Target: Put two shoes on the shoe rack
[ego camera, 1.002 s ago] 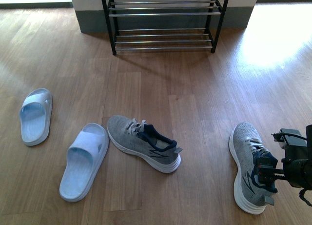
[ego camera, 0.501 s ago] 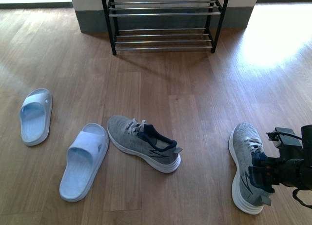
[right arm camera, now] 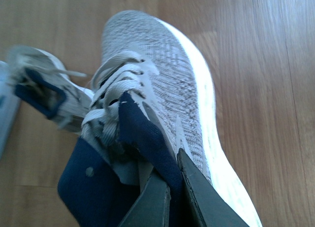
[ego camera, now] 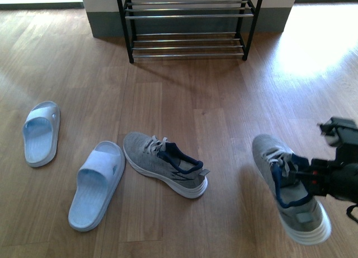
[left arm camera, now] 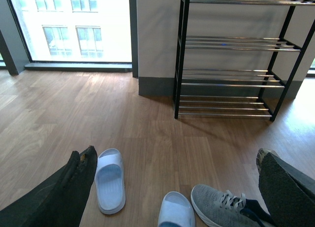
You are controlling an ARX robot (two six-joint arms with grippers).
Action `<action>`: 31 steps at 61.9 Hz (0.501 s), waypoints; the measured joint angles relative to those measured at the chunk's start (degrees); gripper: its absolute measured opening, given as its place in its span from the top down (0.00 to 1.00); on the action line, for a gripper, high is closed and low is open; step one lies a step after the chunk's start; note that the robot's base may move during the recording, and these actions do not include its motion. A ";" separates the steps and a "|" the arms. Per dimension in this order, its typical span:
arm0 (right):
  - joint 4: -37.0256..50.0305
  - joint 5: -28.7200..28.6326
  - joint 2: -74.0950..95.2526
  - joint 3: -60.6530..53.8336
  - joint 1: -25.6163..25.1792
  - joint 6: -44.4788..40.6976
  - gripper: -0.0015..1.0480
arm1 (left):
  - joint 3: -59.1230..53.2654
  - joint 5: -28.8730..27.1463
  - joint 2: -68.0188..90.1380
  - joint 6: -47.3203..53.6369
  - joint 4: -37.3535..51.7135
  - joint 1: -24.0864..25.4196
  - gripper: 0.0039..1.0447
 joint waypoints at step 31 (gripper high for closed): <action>-35.12 -9.29 -70.60 -10.19 -4.70 6.64 0.99 | 0.00 0.00 0.02 0.00 0.00 0.00 0.09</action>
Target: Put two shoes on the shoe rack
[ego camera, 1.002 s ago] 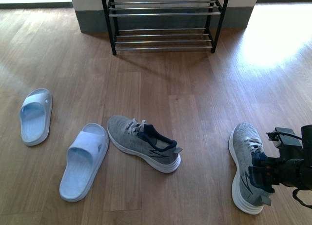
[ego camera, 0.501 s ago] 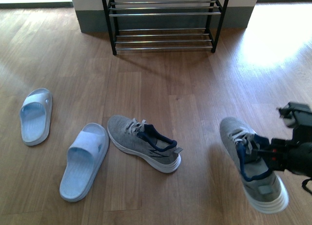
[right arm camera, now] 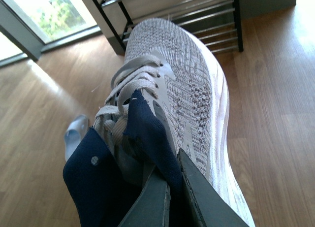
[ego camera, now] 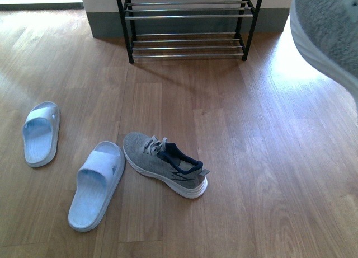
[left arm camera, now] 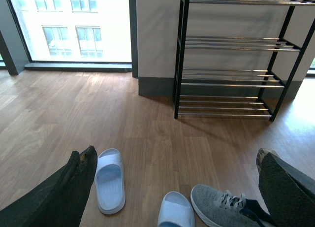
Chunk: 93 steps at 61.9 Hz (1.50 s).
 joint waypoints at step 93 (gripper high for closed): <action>-0.26 -0.31 -1.44 -0.70 -0.42 0.92 0.99 | 27.10 -31.45 86.01 -52.30 10.34 -15.47 0.09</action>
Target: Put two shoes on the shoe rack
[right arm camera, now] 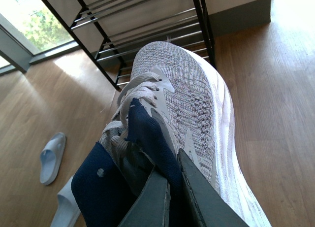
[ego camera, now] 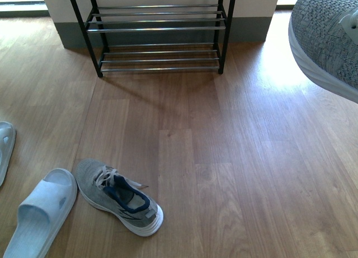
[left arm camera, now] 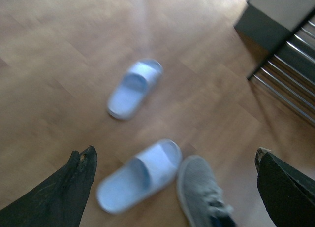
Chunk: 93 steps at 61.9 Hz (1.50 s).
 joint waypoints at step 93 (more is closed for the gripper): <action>0.00 0.02 0.00 0.00 0.00 0.00 0.99 | 38.84 19.30 70.03 -10.95 3.78 -5.14 0.99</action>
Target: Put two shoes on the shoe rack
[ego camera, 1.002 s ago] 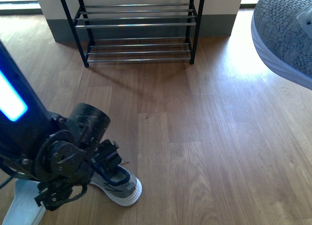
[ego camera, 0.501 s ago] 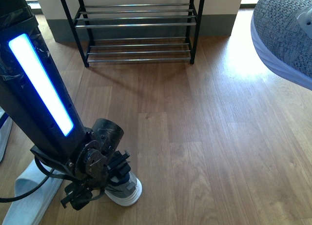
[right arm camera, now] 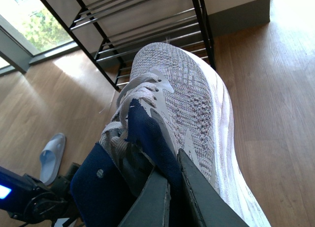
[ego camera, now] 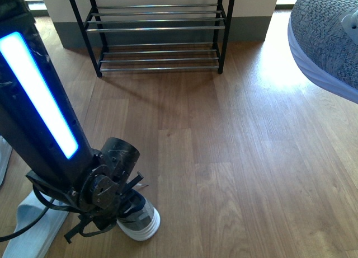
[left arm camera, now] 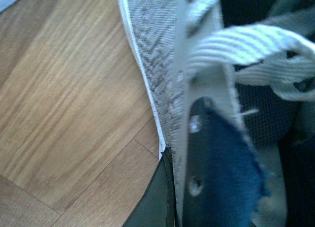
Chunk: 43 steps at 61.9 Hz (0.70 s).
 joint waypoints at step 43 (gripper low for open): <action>0.00 0.00 0.00 0.00 0.00 0.02 0.99 | -37.66 -40.06 -92.91 34.73 -12.33 -5.16 0.99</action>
